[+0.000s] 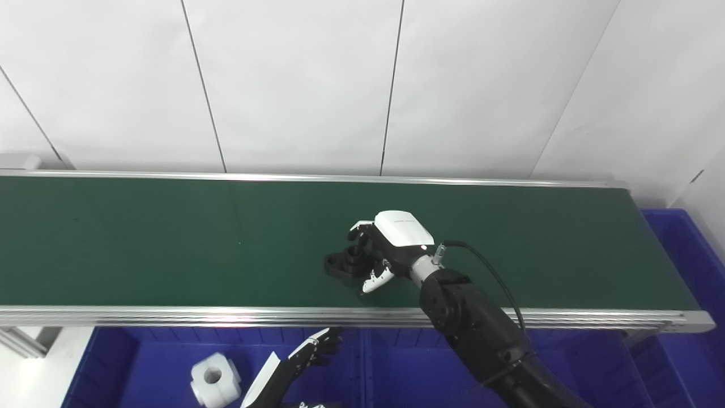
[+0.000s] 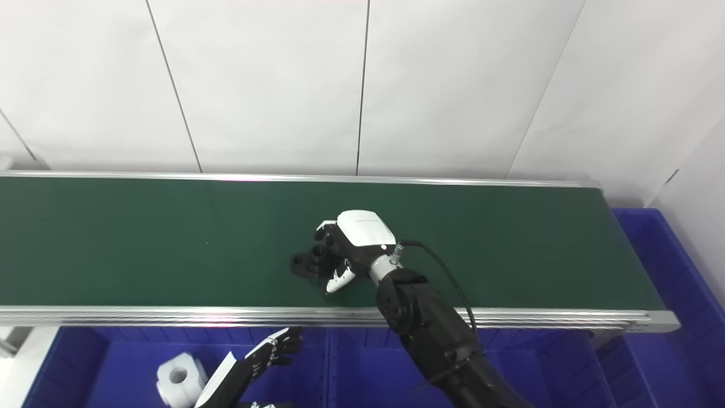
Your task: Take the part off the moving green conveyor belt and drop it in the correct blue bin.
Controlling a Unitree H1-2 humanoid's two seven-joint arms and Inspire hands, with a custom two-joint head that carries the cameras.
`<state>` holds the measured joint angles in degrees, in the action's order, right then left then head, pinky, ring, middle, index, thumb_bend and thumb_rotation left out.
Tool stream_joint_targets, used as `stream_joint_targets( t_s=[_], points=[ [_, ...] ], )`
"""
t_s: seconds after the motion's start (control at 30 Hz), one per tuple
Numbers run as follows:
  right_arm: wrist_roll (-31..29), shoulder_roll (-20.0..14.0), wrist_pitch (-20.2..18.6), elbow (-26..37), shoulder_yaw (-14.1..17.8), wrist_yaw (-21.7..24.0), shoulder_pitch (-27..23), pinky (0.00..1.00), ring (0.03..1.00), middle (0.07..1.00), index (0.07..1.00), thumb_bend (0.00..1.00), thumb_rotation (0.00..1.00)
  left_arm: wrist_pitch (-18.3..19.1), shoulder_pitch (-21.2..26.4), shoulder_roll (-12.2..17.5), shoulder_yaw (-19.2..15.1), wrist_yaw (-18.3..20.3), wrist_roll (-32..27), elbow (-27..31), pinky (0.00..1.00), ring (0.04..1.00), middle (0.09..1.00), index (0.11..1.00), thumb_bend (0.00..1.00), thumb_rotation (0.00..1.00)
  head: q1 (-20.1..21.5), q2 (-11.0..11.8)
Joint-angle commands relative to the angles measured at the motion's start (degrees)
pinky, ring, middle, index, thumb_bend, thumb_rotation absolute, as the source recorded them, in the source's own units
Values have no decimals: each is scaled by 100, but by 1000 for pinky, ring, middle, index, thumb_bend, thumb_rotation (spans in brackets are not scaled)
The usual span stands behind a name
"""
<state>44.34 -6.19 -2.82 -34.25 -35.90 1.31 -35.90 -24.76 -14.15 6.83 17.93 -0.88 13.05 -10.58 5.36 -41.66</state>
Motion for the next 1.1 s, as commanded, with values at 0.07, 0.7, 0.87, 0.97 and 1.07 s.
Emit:
stream_joint_targets(
  t_s=[0.07, 0.7, 0.87, 0.97, 1.07],
  points=[
    [104, 77, 456, 7, -125, -314, 62, 411, 489, 562, 588, 533, 95, -210, 14, -12, -21, -59, 13, 212, 759, 821, 854, 877, 758, 661, 0, 1],
    [192, 86, 623, -137, -195, -710, 58, 427, 494, 559, 496, 505, 132, -212, 68, 1, -21, -70, 32, 141, 763, 826, 859, 880, 756, 660, 18, 33],
    [149, 47, 657, -43, -162, -728, 72, 452, 514, 575, 495, 505, 132, -214, 77, 13, 10, -39, -46, 138, 771, 833, 865, 883, 747, 650, 18, 33],
    [21, -19, 690, 301, -13, -753, 146, 411, 486, 564, 495, 504, 131, -213, 74, 3, -4, -74, 37, 144, 755, 821, 855, 881, 747, 664, 10, 23],
    [-102, -117, 646, 814, 197, -705, 262, 379, 459, 548, 495, 504, 130, -212, 65, -19, -17, -51, 22, 160, 762, 827, 861, 881, 743, 654, 8, 12]
  ],
)
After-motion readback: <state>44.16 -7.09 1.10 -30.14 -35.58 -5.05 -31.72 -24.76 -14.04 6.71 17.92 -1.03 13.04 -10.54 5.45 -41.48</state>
